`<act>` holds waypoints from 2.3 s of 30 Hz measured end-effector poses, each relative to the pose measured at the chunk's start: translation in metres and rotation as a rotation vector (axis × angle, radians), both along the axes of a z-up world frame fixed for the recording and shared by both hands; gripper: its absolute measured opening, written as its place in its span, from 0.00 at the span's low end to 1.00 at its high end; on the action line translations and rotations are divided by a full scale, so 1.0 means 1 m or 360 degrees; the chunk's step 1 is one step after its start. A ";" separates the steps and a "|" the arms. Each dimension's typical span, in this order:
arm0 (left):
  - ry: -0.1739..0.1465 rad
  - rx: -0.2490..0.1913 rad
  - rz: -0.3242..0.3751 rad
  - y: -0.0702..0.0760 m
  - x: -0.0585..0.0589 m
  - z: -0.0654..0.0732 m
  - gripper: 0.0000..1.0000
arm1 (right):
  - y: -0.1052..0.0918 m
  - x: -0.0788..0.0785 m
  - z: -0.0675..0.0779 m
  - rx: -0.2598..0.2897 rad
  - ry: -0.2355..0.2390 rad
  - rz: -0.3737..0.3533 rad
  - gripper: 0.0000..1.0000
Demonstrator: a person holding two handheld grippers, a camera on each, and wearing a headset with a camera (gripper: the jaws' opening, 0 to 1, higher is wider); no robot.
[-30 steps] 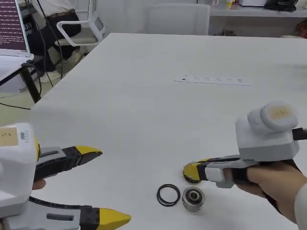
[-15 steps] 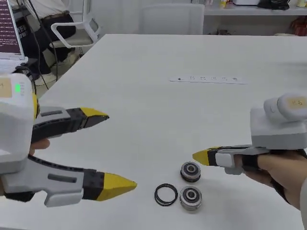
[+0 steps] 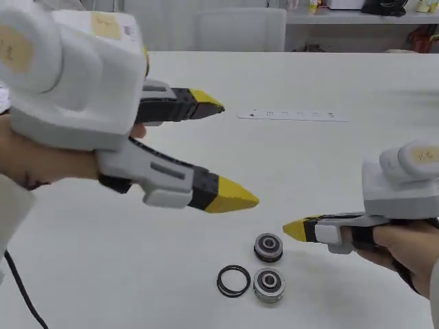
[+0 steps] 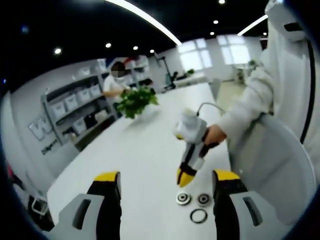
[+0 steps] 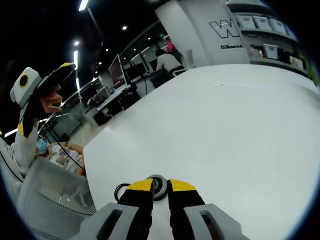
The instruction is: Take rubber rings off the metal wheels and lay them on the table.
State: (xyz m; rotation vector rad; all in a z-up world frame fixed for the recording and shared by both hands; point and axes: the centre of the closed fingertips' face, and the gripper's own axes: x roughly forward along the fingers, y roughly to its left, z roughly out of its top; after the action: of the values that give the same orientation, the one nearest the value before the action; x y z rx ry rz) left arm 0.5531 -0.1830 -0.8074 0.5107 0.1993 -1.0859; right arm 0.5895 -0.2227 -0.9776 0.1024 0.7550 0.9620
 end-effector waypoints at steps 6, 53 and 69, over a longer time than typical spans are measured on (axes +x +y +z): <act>0.0011 -0.0052 -0.0061 -0.025 0.019 -0.010 0.74 | -0.003 -0.001 -0.006 -0.0034 -0.0007 0.0019 0.08; 0.0385 0.0054 0.0101 -0.029 0.031 -0.191 0.14 | 0.008 -0.020 -0.042 -0.0296 -0.0184 0.0356 0.21; 0.0456 0.0009 0.0146 -0.028 0.032 -0.193 0.14 | 0.003 -0.012 -0.042 -0.0374 -0.0330 0.0391 0.00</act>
State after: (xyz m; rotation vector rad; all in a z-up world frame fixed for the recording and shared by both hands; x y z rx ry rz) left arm 0.5851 -0.2113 -1.0005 0.3459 0.4725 -1.0662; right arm 0.5777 -0.2196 -1.0200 -0.2971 0.6927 1.0896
